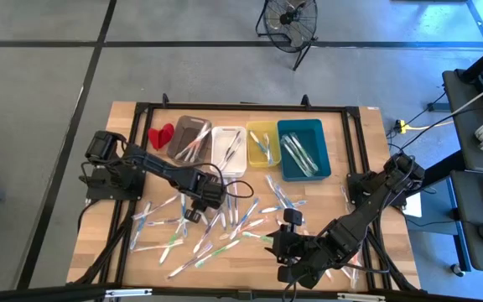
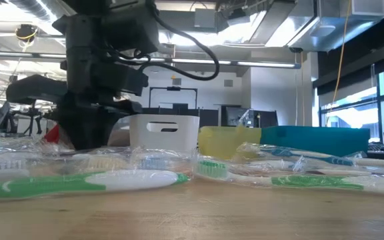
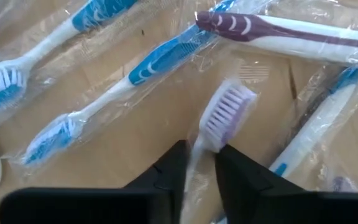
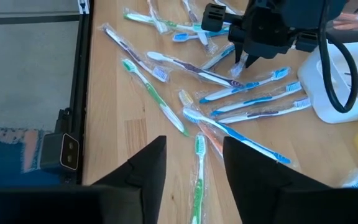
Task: Pick & Place Toothbrushes
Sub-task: Put the purple toothbrush into the white bin
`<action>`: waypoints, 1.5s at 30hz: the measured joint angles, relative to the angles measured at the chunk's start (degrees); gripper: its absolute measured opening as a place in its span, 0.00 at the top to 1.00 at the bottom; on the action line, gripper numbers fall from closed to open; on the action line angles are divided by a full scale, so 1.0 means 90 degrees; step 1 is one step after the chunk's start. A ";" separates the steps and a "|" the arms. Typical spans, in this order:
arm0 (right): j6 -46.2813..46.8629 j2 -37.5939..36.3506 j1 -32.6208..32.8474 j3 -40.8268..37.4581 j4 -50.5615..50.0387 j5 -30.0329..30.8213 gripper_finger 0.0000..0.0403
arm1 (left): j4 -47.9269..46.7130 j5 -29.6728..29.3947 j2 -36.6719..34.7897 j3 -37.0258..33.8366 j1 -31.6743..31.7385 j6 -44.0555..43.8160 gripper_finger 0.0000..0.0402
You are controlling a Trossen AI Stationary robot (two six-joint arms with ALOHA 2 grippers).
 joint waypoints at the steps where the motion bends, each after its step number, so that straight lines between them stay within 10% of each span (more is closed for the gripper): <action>1: -0.0002 0.0000 0.0000 0.0000 0.0000 0.0007 0.60 | -0.0004 0.0008 0.0002 0.0000 0.0010 0.0028 0.86; 16: -0.0128 0.0000 0.0000 0.0000 0.0000 -0.0024 0.67 | -0.0755 -0.0455 -0.0008 0.0256 -0.0071 0.0190 0.99; 32: -0.0480 0.0000 0.0000 0.0000 -0.0046 -0.0045 0.74 | -0.2910 -0.0970 -0.0295 0.2417 -0.0459 0.0016 0.99; 45: -0.1376 0.0000 -0.0019 0.0000 -0.0049 0.0005 0.89 | 0.0075 -0.0432 -0.1717 0.2560 0.0898 0.1027 0.99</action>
